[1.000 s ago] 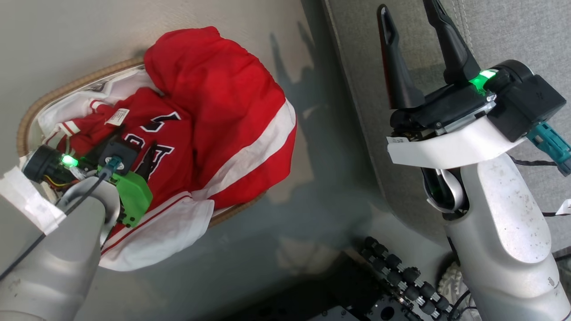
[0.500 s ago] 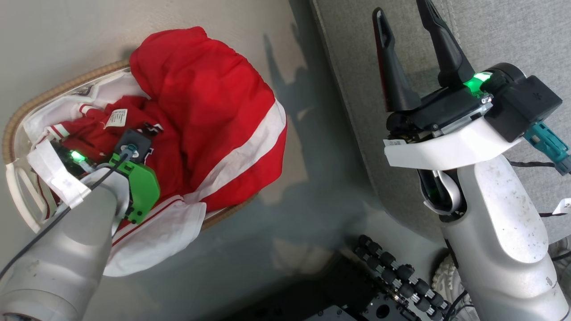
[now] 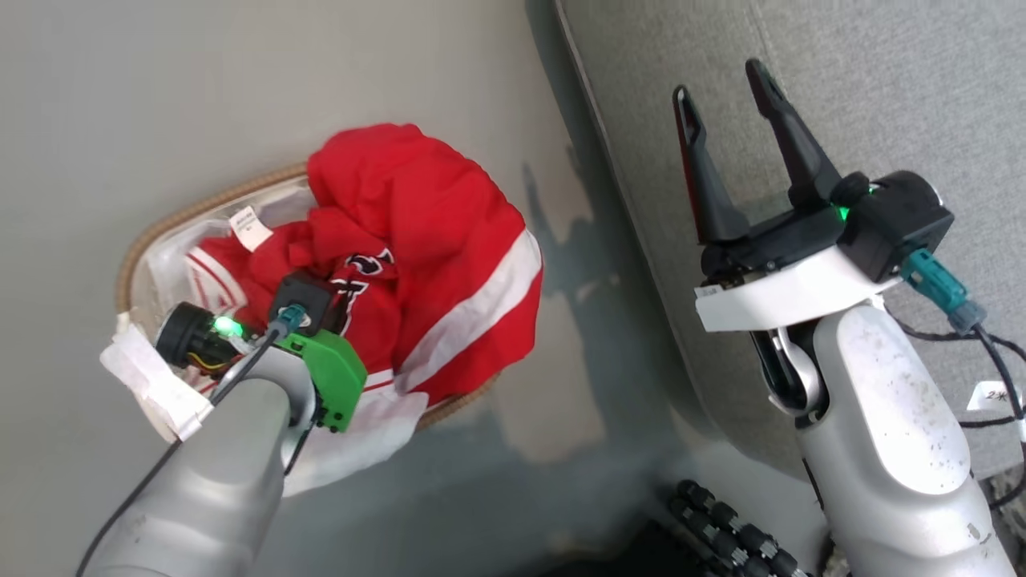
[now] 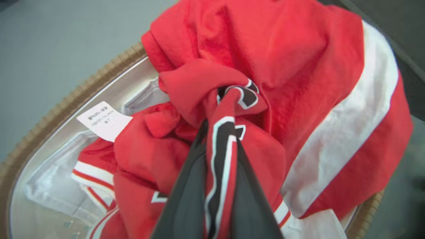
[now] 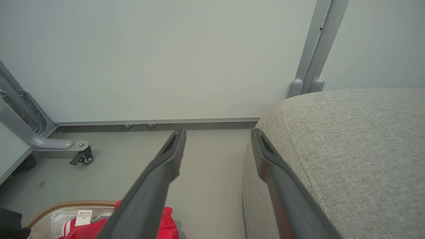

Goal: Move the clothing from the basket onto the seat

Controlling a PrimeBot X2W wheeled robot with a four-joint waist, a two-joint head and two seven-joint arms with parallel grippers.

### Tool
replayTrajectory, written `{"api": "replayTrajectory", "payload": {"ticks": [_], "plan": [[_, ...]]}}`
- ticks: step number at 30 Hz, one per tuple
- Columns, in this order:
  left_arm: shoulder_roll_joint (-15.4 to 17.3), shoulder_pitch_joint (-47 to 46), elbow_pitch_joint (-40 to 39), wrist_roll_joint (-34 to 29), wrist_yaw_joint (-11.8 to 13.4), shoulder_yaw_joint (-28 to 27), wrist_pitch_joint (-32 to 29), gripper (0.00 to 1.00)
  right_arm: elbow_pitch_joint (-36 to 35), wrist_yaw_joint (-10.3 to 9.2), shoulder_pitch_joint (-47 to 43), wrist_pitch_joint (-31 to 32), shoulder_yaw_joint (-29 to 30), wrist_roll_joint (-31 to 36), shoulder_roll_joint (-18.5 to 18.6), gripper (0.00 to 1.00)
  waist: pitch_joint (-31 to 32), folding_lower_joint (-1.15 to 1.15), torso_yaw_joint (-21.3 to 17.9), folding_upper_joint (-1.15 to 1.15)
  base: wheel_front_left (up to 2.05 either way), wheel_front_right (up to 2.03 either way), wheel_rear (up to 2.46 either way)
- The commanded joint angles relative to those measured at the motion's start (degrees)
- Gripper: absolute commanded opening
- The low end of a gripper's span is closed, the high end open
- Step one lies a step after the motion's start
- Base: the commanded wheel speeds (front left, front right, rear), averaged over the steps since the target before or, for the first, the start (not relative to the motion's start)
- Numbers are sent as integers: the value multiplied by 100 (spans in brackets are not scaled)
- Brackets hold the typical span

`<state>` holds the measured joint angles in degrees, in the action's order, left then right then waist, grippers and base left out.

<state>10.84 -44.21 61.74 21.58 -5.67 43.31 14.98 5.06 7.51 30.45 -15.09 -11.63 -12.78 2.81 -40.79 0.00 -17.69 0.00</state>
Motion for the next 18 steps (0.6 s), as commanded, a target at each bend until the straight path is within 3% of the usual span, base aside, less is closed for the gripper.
{"api": "replayTrajectory", "payload": {"ticks": [1,11,18], "plan": [[-6,223,-215,49,84,-103,22,0,74,-4,-162,-11,53,61,26,100,697,0,446,0,0,0,0],[-106,1426,-1631,-114,271,-941,24,0,465,-4,-765,-10,171,405,27,100,1831,0,969,0,0,0,0],[-312,2168,-2334,-370,163,-1524,26,0,710,-4,-1224,-11,205,536,28,100,2602,0,1238,0,0,0,0]]}}
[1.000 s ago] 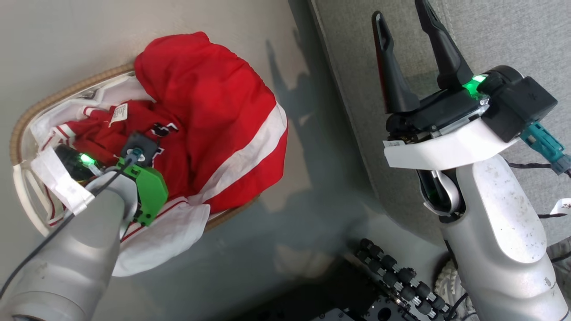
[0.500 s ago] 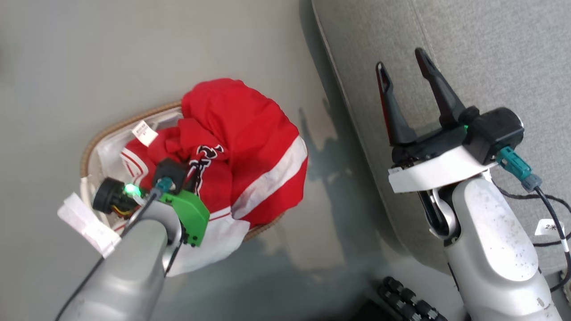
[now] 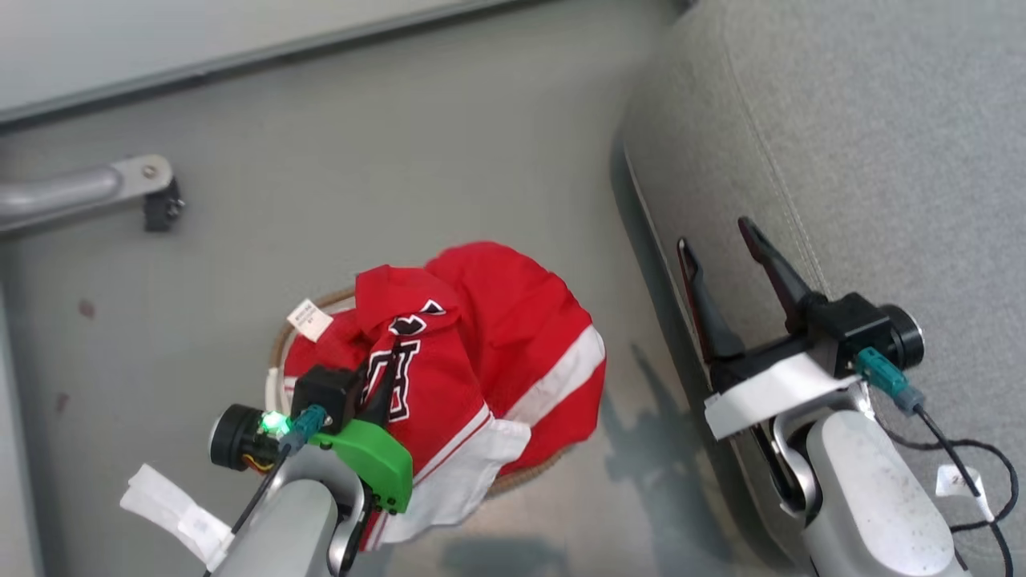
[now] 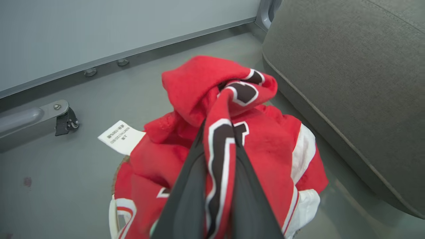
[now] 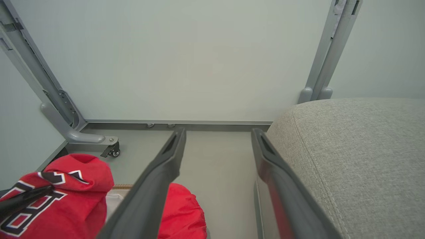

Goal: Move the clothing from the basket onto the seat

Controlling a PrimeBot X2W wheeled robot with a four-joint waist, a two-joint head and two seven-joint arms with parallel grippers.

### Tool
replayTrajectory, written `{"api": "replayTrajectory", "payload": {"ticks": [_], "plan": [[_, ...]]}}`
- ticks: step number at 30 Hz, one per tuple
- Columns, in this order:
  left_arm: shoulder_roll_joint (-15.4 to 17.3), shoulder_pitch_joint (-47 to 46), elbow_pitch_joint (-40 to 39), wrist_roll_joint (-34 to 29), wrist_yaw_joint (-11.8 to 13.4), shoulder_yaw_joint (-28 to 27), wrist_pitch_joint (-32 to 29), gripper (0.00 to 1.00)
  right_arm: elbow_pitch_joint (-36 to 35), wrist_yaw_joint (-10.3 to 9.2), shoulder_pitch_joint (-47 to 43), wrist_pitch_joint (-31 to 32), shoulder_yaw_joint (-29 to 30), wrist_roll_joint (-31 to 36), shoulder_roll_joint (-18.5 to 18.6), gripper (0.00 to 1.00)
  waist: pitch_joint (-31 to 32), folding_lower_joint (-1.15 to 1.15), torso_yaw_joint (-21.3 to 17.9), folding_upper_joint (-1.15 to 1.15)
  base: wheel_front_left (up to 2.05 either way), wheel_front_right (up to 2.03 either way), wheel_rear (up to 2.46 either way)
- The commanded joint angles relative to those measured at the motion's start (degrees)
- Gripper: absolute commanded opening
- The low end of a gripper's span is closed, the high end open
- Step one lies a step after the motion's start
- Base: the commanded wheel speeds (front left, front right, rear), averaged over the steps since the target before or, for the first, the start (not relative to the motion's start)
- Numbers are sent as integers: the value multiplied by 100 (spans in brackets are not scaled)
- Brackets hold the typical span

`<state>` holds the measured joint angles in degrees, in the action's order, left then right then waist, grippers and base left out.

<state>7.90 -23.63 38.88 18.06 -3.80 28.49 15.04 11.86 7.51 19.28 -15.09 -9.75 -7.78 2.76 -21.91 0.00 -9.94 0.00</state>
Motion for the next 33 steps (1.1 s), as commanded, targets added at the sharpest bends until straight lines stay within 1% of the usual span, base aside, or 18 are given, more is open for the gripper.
{"api": "replayTrajectory", "payload": {"ticks": [1,6,14,18,22,26,30,33], "plan": [[-44,182,-136,-62,-44,-104,21,0,55,-4,-156,-11,12,40,30,100,799,0,489,0,0,0,0],[-164,548,-656,-272,-136,-499,18,0,143,-4,-383,-11,-9,30,44,100,1134,0,586,0,0,0,0],[-372,806,-1084,-411,-272,-885,15,0,299,-4,-707,-11,-44,-100,94,100,1557,0,687,0,0,0,0],[-442,848,-1276,-436,-321,-915,15,0,394,-4,-869,-11,-80,-149,123,100,1774,0,720,0,0,0,0],[-465,908,-1527,-322,-356,-940,15,0,493,-4,-1026,-11,-186,-202,165,100,1950,0,759,0,0,0,0],[-487,886,-1746,-270,-376,-842,15,0,566,-4,-1153,-10,-312,-263,228,100,2044,0,812,0,0,0,0],[-491,840,-1880,-196,-373,-721,15,0,654,-4,-1187,-11,-530,-335,317,100,2074,0,874,0,0,0,0],[-492,814,-1944,-143,-376,-613,15,0,741,-4,-1098,-11,-892,-451,434,100,2077,0,937,0,0,0,0]]}}
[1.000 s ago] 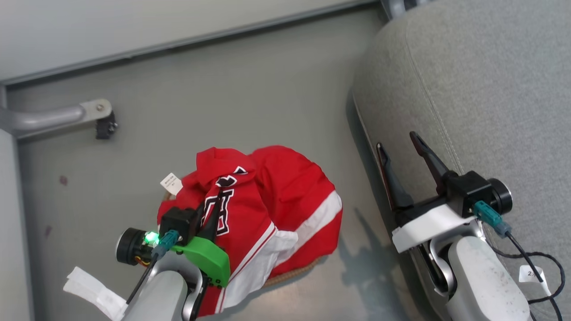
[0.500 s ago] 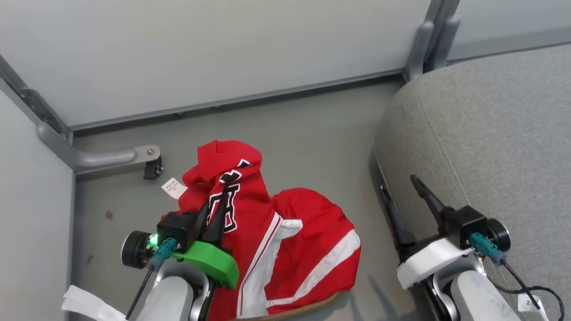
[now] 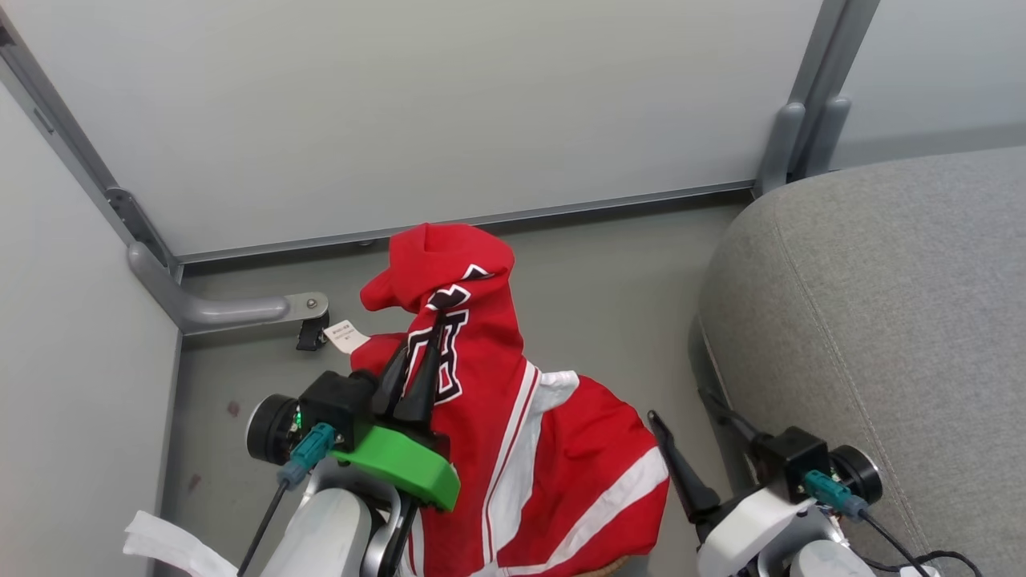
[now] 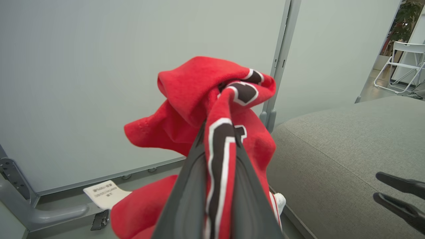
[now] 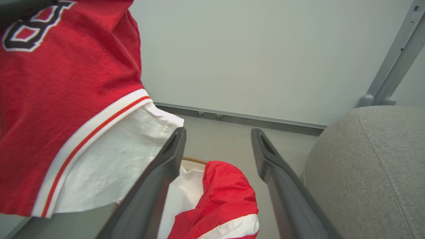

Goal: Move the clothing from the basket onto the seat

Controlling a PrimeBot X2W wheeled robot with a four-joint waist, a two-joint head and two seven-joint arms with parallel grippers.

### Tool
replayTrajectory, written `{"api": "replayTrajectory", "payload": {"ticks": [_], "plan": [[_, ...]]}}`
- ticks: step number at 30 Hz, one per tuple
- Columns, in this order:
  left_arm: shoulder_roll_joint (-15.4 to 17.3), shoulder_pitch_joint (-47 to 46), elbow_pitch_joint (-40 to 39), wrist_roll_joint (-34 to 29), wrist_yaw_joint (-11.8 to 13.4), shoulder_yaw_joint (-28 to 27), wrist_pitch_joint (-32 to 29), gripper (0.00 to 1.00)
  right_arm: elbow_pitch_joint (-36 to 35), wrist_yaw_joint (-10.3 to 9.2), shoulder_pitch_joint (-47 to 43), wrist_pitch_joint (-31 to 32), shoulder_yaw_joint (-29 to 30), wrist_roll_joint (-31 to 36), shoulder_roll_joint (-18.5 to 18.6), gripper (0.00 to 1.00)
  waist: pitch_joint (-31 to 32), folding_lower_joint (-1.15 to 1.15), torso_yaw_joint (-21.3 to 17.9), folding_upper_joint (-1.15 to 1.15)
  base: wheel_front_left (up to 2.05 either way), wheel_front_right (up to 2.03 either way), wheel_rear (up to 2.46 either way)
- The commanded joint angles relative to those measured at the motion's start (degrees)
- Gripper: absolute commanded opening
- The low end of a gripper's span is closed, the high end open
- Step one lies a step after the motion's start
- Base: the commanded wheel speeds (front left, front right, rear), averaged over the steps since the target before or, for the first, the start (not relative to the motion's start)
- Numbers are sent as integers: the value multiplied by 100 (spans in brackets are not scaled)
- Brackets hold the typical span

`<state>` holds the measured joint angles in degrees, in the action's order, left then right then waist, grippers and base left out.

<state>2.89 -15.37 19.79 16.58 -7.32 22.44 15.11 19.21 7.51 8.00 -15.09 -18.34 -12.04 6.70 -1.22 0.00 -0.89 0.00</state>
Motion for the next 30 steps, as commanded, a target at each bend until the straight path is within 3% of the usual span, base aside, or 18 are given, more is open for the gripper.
{"api": "replayTrajectory", "payload": {"ticks": [1,9,16,21,30], "plan": [[9,-20,-47,29,-20,25,7,0,33,-4,87,-10,-180,-79,84,100,5,0,51,0,0,0,0],[9,-134,-66,172,-21,255,7,0,155,-4,892,-11,-1669,-660,435,100,-106,0,184,0,0,0,0],[8,-264,-35,259,-22,406,7,0,430,-4,1594,-10,-2728,-1146,345,100,-234,0,276,0,0,0,0],[9,-341,-44,299,-22,525,7,0,684,-4,1890,-11,-3103,-1373,146,100,-294,0,316,0,0,0,0],[7,-461,-159,527,-22,878,7,0,1319,-4,2157,-10,-3080,-1175,-193,100,-381,0,429,0,0,0,0]]}}
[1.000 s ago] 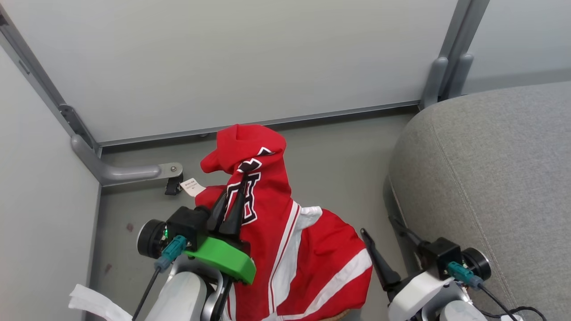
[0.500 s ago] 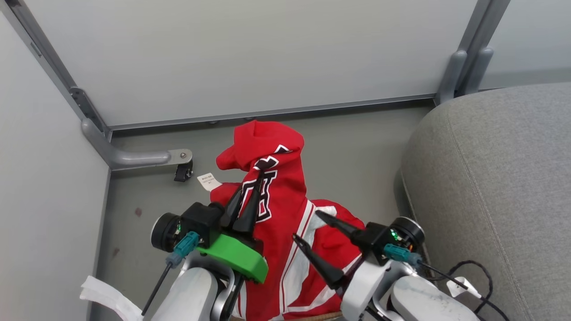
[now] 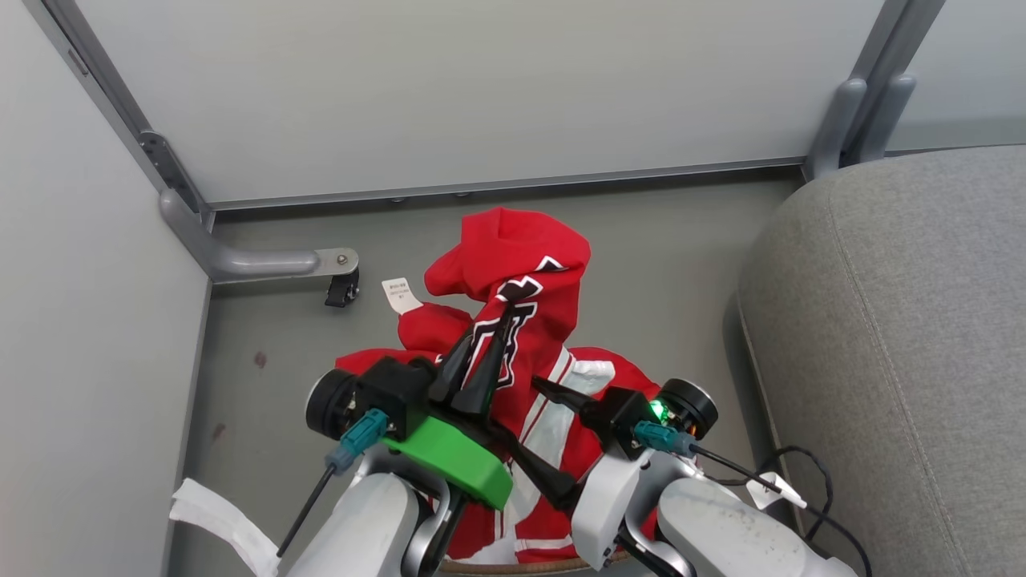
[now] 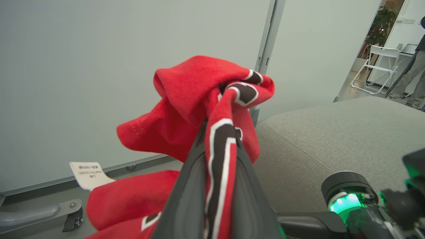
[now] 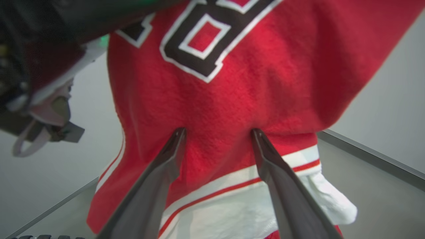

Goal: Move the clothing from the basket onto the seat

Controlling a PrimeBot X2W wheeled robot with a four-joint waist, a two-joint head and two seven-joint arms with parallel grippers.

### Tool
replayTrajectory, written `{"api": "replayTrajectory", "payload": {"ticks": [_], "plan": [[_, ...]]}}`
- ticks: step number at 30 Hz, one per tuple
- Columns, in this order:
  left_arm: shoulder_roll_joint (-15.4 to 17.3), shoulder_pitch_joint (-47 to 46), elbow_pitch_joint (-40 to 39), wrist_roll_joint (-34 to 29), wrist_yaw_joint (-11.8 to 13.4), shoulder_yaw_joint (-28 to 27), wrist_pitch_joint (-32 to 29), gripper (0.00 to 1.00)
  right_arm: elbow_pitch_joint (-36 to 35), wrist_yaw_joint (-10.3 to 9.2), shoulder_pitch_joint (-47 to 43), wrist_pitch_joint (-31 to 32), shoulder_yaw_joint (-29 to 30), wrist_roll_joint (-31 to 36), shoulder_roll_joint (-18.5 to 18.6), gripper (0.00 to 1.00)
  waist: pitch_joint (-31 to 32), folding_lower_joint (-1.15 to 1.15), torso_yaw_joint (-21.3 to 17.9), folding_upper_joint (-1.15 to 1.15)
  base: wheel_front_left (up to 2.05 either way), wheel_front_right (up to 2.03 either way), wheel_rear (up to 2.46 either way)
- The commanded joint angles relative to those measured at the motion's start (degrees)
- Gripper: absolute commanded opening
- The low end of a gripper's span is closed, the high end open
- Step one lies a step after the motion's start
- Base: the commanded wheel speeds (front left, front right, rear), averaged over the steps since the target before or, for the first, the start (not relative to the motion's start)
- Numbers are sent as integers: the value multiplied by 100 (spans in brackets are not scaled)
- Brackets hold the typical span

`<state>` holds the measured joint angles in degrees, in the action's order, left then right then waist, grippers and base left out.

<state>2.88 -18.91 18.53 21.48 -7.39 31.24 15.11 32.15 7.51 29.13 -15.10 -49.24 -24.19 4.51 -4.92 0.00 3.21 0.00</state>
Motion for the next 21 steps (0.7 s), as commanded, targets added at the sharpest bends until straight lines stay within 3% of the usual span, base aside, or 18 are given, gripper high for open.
{"api": "replayTrajectory", "payload": {"ticks": [1,18,19,21], "plan": [[9,-118,-39,66,-16,51,7,0,97,-4,74,-8,61,91,-11,100,-22,0,39,0,0,0,0],[8,-333,-86,509,62,735,7,0,505,-4,349,-7,187,298,-148,100,-112,0,409,0,0,0,0],[8,-342,-83,527,78,752,7,0,534,-4,345,-7,174,281,-149,80,-114,0,428,0,0,0,0],[8,-361,-79,557,87,787,7,0,573,-4,367,-7,119,246,-151,10,-123,0,461,0,0,0,0]]}}
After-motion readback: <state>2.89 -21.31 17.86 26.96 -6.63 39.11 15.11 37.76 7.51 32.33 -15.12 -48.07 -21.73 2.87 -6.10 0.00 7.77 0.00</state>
